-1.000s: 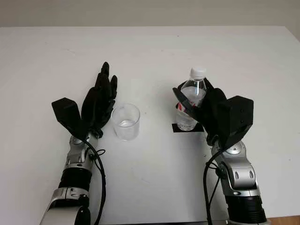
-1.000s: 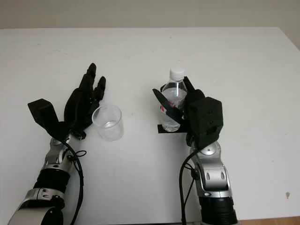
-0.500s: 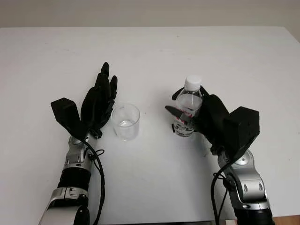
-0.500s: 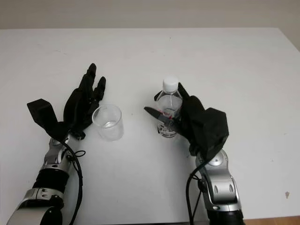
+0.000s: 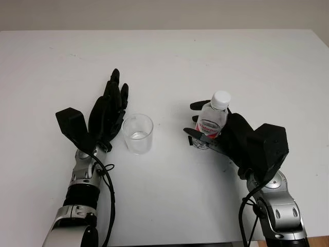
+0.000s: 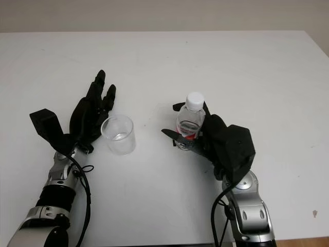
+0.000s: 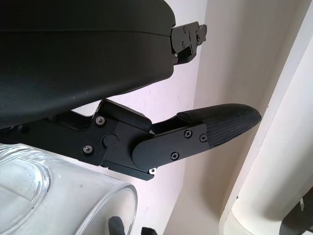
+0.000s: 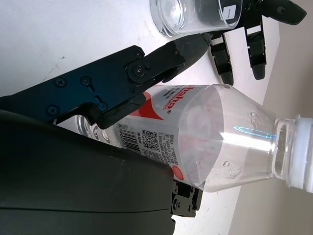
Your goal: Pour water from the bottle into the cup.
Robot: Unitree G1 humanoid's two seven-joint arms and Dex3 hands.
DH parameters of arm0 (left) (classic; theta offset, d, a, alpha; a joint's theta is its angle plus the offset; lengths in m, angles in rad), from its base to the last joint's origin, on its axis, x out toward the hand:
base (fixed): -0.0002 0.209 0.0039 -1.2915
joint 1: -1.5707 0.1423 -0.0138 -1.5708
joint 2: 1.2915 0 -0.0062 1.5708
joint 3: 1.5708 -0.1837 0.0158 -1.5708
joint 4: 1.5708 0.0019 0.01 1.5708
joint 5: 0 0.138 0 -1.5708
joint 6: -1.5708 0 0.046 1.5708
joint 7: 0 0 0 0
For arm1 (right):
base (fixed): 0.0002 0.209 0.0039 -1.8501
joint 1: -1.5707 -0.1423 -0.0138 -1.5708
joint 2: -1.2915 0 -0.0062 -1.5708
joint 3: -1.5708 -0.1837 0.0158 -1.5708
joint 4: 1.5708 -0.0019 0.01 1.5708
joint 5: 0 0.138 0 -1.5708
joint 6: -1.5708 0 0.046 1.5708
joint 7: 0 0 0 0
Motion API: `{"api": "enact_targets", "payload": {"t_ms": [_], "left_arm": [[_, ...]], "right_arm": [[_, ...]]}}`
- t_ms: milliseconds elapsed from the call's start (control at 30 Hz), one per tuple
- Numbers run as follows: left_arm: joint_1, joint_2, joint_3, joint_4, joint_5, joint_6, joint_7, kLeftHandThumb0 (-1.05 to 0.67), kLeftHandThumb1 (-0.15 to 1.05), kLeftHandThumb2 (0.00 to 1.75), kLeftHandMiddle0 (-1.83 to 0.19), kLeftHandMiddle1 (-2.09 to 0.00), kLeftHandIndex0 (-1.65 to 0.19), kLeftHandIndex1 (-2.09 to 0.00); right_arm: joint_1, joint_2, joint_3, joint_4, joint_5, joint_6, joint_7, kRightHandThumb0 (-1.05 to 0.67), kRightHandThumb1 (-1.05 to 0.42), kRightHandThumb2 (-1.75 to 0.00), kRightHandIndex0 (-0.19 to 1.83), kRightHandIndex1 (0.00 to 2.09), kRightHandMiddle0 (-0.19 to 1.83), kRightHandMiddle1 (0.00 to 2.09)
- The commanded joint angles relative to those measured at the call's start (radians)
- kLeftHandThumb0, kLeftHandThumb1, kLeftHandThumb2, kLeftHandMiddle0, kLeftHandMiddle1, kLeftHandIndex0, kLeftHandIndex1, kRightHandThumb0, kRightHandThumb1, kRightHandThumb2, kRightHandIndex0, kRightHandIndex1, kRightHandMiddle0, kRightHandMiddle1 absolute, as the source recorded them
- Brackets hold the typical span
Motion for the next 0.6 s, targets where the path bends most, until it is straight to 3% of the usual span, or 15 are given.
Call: {"api": "enact_targets", "payload": {"t_ms": [0,33,67,233,400,567], "left_arm": [[0.025,0.001,0.003,0.031,0.000,0.005,-0.002,-0.86,1.05,0.70,0.14,-0.06,0.18,-0.05],[0.025,0.000,0.004,0.031,-0.002,0.004,-0.003,-0.86,1.05,0.70,0.14,-0.05,0.18,-0.05],[0.025,0.001,0.004,0.031,-0.003,0.005,-0.005,-0.86,1.05,0.70,0.14,-0.05,0.18,-0.05],[0.022,0.000,0.002,0.028,-0.001,0.009,-0.002,-0.86,1.05,0.71,0.14,-0.05,0.18,-0.05],[0.017,-0.004,0.003,0.033,-0.003,0.001,-0.005,-0.86,1.05,0.70,0.14,-0.05,0.18,-0.05],[0.012,-0.007,-0.003,0.035,0.002,-0.003,-0.004,-0.86,1.05,0.70,0.15,-0.05,0.18,-0.05]], "right_arm": [[0.006,-0.013,0.000,0.000,-0.005,-0.004,0.003,-0.67,-0.86,-0.05,-0.11,0.49,-0.16,0.80],[0.006,-0.014,0.000,0.000,-0.005,-0.003,0.004,-0.69,-0.85,-0.05,-0.10,0.27,-0.15,0.62],[0.006,-0.017,-0.001,0.000,-0.004,-0.003,0.007,-0.70,-0.85,-0.05,-0.10,0.18,-0.16,0.53],[0.009,-0.041,-0.008,0.006,0.008,-0.039,0.041,-0.84,-0.85,-0.05,-0.19,0.01,-0.19,0.07],[0.030,-0.074,0.000,0.024,-0.052,-0.147,0.031,-1.01,-0.88,-0.06,-0.19,0.00,-0.19,0.00],[0.070,-0.066,-0.017,0.042,-0.082,-0.263,-0.013,-1.05,-0.89,-0.06,-0.19,0.00,-0.19,0.00]]}}
